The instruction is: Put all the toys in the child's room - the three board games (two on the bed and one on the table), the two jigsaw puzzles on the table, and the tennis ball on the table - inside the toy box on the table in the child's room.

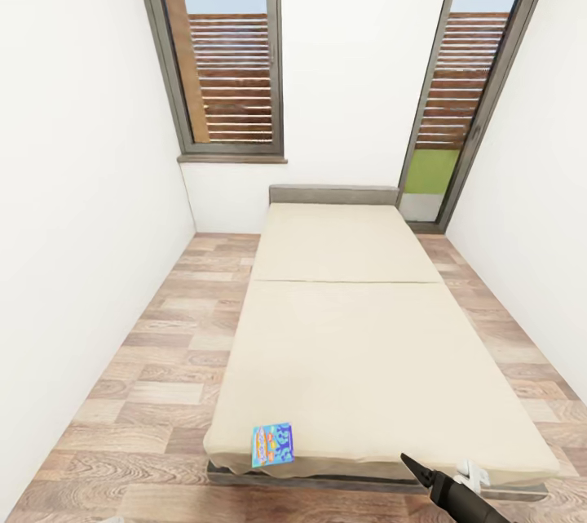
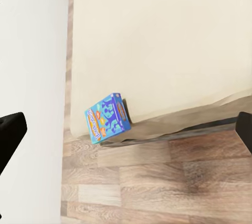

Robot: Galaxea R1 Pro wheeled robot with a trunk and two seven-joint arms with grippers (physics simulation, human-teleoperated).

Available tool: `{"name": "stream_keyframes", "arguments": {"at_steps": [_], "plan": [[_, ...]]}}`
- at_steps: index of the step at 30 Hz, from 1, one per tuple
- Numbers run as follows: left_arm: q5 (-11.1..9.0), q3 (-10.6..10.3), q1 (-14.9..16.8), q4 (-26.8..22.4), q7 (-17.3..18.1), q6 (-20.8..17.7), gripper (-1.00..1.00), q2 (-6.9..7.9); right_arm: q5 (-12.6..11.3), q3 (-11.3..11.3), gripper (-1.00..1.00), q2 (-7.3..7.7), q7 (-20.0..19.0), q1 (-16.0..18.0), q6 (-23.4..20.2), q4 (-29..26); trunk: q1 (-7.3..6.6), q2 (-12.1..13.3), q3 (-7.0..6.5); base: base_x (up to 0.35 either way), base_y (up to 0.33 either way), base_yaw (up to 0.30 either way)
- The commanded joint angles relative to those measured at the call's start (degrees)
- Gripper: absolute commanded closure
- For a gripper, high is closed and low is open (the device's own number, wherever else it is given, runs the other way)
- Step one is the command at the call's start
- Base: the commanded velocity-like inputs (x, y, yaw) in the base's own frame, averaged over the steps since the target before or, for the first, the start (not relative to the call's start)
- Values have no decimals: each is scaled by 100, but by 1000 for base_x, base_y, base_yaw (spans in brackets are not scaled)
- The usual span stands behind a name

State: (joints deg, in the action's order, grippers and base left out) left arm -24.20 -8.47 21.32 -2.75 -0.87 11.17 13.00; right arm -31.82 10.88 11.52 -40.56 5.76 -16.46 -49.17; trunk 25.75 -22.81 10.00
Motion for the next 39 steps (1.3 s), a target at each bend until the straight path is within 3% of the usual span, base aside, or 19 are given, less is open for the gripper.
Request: {"name": "stream_keyframes", "arguments": {"at_steps": [1, 21, 31, 39], "plan": [[-41, -49, 4, 3, -9, 17, -100, 1, -52, 10, -100, 0, -13, 2, -56, -2, 3, -11, 9, 0, 0, 19], [-31, -49, 4, 3, -9, 17, -100, 1, -89, 43, -100, 0, -26, 4, -69, -3, 3, -11, 4, 0, 0, 3], [-23, -49, 4, 3, -9, 17, -100, -16, -125, 56, -100, -7, 40, 3, -471, -4, 3, -11, -38, 0, 0, -4], [-23, -49, 3, 3, -9, 17, -100, -42, -110, 61, -100, -9, 57, 2, -502, -5, 3, -11, -51, 0, 0, -6]]}}
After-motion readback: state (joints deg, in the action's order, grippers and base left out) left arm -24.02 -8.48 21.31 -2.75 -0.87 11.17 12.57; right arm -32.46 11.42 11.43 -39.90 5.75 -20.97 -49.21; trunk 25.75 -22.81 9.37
